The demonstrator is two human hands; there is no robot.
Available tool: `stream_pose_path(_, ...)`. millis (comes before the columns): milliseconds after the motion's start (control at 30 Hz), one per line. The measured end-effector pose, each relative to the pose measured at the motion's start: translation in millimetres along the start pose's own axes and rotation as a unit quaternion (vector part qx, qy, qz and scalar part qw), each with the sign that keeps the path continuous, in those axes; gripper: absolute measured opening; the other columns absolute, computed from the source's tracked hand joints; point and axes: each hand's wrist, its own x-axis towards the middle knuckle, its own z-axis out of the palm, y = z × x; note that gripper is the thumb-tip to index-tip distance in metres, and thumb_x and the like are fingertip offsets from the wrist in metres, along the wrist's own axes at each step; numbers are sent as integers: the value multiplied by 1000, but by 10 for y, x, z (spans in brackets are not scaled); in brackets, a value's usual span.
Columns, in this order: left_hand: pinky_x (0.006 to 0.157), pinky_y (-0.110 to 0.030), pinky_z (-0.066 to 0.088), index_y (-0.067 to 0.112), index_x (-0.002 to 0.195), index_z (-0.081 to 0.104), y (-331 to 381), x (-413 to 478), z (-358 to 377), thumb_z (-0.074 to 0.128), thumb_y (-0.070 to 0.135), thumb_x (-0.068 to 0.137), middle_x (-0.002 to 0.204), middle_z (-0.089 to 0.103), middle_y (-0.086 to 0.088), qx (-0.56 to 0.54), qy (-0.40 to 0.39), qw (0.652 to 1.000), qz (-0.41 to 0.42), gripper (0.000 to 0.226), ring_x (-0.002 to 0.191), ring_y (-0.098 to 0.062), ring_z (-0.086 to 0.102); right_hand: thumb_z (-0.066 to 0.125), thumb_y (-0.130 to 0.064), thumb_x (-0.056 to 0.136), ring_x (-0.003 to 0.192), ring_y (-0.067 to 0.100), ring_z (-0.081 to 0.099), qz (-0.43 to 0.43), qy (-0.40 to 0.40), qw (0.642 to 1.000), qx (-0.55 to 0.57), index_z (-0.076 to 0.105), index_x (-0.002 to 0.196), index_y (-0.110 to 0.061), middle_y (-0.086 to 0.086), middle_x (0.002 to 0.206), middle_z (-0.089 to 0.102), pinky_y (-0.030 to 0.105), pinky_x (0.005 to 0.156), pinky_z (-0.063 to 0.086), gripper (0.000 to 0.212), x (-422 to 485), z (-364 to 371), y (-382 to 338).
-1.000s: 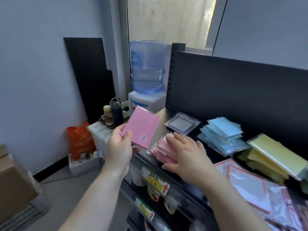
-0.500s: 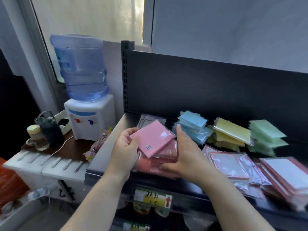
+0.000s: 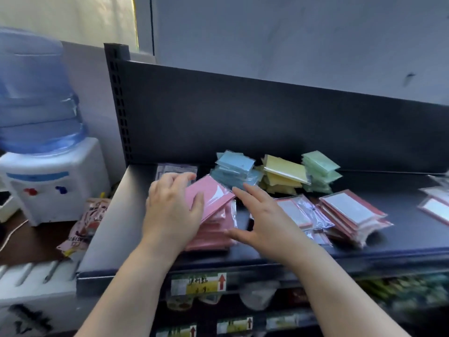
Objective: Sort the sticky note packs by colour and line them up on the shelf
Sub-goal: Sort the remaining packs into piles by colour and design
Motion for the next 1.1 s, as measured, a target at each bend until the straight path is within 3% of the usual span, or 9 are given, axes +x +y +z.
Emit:
stream_pose_path(133,95,-42,34,13,123,59,296,-71,18,60,33,82,118,58,-6,22,75,994,82,45,113,-24,40,66,-47,83,140,4,18,36,45,998,7,29,148,-31,-10,152,25,14,109,12,76,-122,-128,180)
stream_pose_path(233,92,-41,41,13,120,60,551,-90,184,46,41,82,113,60,-4,-4,19,991,131,49,107,-28,51,66,-48,83,135,2,25,67,80,994,-16,34,146,-30,-13,147,32,8,102,12,73,-274,-256,394)
stream_pose_path(400,87,-44,46,14,118,62,1027,-207,664,54,39,79,111,62,-5,3,-86,978,192,47,103,-30,58,65,-48,84,135,7,28,121,110,985,-56,35,145,-27,-11,146,36,18,110,17,71,-647,-493,845)
stream_pose_path(667,90,-47,45,14,116,65,2046,-492,1431,76,38,75,116,62,-9,40,-164,951,258,48,107,-34,58,65,-49,83,137,12,26,174,167,966,-92,43,140,-23,-6,146,38,28,116,18,67,-1381,-895,1807)
stream_pose_path(800,98,-43,39,19,123,61,2678,-694,1765,70,49,78,123,58,-7,75,-185,940,276,55,115,-31,53,63,-50,84,140,11,22,184,171,964,-88,41,142,-24,-6,149,33,29,117,16,67,-1743,-1118,2410)
stream_pose_path(933,91,-46,46,15,118,65,3297,-873,2117,65,53,75,115,62,-8,97,-171,936,291,57,106,-33,59,63,-51,83,138,14,26,184,176,963,-85,42,141,-23,-3,147,37,30,116,16,68,-2097,-1378,2985)
stream_pose_path(1100,107,-39,31,22,135,51,3946,-1091,2519,56,56,87,136,48,-3,98,-195,929,300,59,128,-25,42,61,-53,84,137,13,26,189,175,963,-82,39,143,-24,-5,146,37,29,116,16,69,-2489,-1626,3621)
